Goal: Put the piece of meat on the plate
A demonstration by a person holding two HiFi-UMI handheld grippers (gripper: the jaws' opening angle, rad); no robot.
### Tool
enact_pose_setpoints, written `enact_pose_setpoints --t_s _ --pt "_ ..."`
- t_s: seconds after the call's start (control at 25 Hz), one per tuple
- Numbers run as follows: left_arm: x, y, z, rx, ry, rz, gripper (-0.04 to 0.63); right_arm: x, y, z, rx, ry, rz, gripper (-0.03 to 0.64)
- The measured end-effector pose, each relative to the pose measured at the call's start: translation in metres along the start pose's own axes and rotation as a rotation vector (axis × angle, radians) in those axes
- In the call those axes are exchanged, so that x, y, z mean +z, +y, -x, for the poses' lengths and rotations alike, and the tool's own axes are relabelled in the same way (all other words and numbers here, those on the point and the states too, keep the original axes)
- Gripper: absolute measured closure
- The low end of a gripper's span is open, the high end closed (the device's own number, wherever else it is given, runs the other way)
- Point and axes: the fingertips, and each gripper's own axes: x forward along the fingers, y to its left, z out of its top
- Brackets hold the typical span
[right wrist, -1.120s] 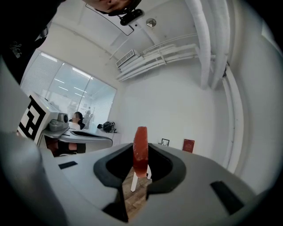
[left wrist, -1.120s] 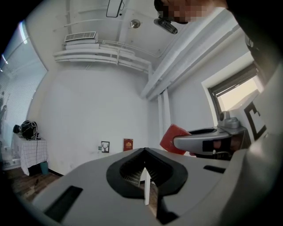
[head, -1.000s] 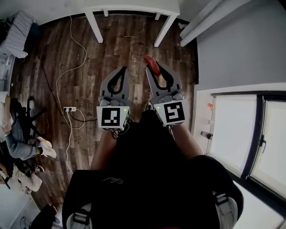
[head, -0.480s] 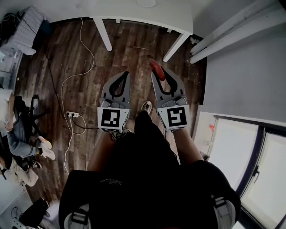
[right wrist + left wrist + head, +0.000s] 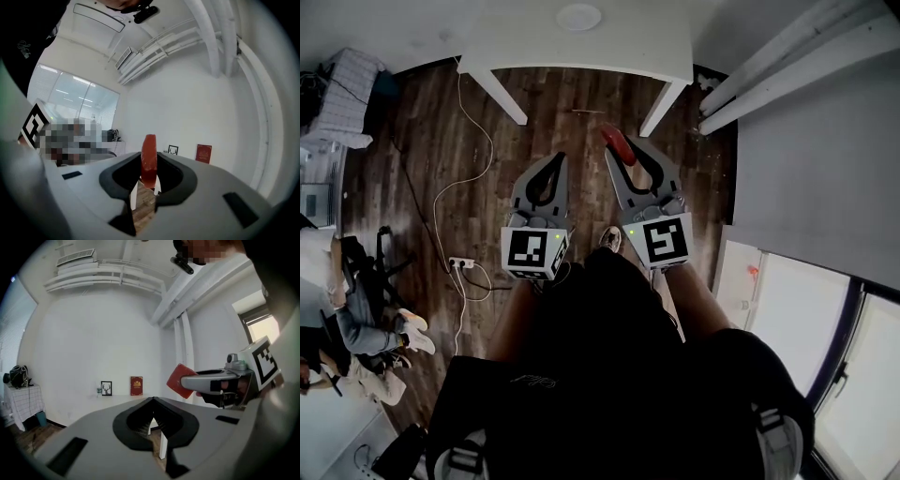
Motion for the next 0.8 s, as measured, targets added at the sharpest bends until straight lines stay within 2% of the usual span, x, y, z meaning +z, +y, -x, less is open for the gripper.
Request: enact_pose_setpoints --t_s 0.44,0.8 --pt "-0.001 0.031 -0.074 0.010 0.036 -0.005 0.594 -0.021 -0.046 -0.063 0.014 0.023 -0.021 0.514" --pt "-0.008 0.101 -0.131 -0.016 0.032 0.042 0.594 -0.032 -0.066 -0.147 0.005 0.101 0.084 0.514"
